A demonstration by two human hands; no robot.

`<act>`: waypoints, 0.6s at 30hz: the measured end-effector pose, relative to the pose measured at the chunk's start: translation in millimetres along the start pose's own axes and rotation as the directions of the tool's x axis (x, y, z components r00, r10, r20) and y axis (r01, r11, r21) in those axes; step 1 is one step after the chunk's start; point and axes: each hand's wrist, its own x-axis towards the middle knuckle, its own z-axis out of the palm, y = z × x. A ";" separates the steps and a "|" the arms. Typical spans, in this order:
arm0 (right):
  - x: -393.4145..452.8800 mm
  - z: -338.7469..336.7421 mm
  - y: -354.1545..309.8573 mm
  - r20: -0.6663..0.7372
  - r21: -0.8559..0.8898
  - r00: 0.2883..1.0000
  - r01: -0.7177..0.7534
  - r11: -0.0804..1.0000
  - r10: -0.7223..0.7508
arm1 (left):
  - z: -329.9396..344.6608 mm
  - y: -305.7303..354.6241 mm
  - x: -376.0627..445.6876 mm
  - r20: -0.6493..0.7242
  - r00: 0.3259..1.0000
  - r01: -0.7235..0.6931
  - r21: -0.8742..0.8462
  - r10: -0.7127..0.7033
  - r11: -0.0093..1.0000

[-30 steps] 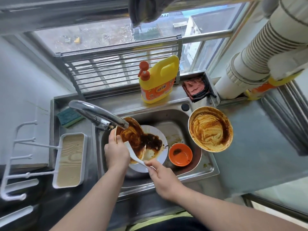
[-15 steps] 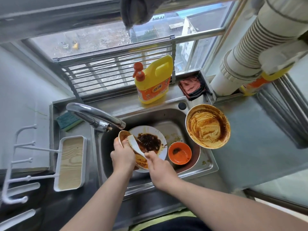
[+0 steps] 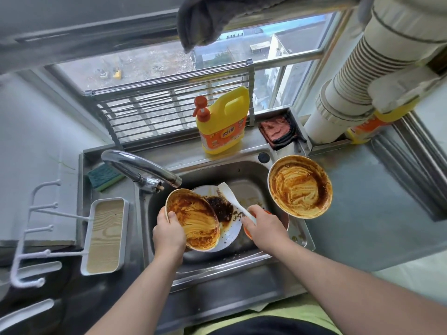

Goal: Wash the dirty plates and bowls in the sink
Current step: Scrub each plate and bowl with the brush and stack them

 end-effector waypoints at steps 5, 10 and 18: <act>2.5 -30.9 3.8 -0.046 -0.003 0.993 0.110 0.994 -0.110 | 7.5 -0.5 -11.8 0.064 0.992 0.118 -0.194 -0.107 0.974; -4.8 -74.5 31.4 -0.099 0.041 0.979 0.182 0.982 -0.177 | 47.7 22.3 -32.1 0.199 0.973 0.176 -0.304 -0.119 0.936; 9.9 -151.9 119.4 -0.283 -0.082 0.959 -0.017 0.997 -0.006 | 163.2 80.1 -75.9 0.412 0.906 -0.070 -0.069 0.092 0.995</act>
